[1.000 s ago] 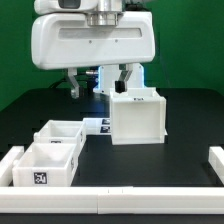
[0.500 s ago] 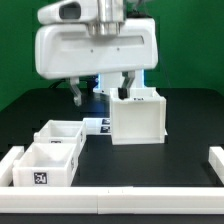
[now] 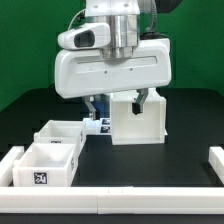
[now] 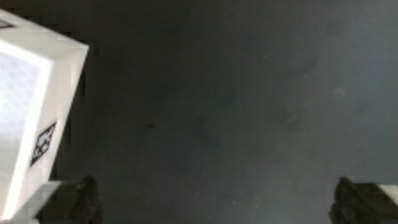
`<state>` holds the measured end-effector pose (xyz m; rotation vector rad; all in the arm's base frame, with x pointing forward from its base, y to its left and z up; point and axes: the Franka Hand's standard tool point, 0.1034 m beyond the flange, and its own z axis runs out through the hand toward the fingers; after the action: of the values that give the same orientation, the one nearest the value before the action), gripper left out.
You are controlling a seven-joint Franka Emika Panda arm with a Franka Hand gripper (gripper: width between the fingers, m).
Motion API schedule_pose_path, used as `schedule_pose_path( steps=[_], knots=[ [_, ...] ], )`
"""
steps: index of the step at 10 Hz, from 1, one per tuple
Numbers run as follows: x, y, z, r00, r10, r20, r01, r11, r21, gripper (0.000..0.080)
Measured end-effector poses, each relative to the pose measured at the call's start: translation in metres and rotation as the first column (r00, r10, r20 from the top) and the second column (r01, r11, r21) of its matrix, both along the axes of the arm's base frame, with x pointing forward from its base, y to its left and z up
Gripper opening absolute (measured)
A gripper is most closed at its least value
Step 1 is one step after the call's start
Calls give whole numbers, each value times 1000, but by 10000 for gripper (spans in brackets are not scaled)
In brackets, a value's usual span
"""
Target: Assemble drawer
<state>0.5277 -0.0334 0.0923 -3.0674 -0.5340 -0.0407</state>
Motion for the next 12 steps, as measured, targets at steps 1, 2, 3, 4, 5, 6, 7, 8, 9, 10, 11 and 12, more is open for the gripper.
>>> schedule_pose_path(
  steps=[1,2,3,4,5,6,7,8,9,10,11,12],
  knots=[
    [-11,0,-4,995,-70,-74,71,998,-1,649],
    [-18,4,-2,979,-105,-176,103,995,-17,649],
    [-18,13,1,958,-121,-258,117,993,-30,649],
    [-15,25,4,960,-92,-263,86,996,-34,649],
    [-20,35,9,949,-49,-312,32,998,-57,649],
    [-23,38,8,925,-45,-376,25,998,-60,649],
    [-21,38,6,912,-45,-408,22,998,-61,649],
    [-24,36,3,883,-44,-467,13,998,-69,649],
    [-21,25,-3,855,-69,-514,29,996,-87,649],
    [-19,20,-4,821,-135,-555,76,989,-129,649],
    [-15,18,-7,830,-115,-546,78,993,-90,649],
    [-18,12,-10,825,-112,-554,113,993,-33,649]
  ],
)
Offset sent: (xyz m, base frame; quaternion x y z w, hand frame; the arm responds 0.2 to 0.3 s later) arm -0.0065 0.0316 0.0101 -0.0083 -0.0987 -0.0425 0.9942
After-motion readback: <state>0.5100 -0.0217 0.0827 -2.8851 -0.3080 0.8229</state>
